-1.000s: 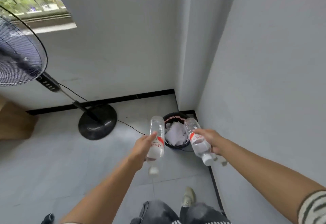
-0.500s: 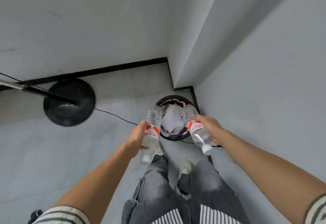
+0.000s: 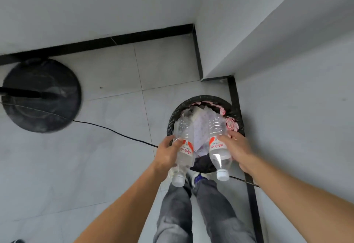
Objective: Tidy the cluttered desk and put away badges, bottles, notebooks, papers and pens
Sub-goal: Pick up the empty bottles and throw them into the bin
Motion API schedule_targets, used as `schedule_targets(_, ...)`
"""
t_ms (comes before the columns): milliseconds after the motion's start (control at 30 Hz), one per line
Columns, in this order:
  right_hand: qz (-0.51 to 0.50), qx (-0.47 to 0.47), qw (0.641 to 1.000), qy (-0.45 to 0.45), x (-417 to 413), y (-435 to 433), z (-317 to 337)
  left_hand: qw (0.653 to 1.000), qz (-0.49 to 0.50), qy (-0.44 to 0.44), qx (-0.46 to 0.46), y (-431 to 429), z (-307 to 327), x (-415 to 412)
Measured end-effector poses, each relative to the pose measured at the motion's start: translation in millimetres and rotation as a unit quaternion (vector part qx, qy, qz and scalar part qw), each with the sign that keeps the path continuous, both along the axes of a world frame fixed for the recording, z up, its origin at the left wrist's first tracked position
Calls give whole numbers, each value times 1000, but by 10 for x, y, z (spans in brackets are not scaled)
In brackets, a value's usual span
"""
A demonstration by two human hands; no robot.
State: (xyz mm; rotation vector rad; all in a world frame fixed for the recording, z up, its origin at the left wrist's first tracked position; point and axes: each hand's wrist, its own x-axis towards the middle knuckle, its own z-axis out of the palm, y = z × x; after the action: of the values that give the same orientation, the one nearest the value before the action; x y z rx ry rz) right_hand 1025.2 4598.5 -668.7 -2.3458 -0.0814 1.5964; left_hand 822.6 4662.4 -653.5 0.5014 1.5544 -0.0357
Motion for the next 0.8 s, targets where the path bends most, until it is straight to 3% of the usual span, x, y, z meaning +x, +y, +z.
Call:
schedule_targets(167,46,-27,998,-33,3,-69,-907,1000,-11,9,4,-79,-896,172)
schedule_targets(367,134,-30,988,-68,-27,-207,-1302,999,-53,2,6,-219,-1260,310)
schedule_targets(600,170,-52,984,-27,78,-247,-901,994,-88,61,10,-129,-825,226)
schedule_targets(800,224,-25,974,-20,146,-57,-45,987,-133,79,37,60,59,236)
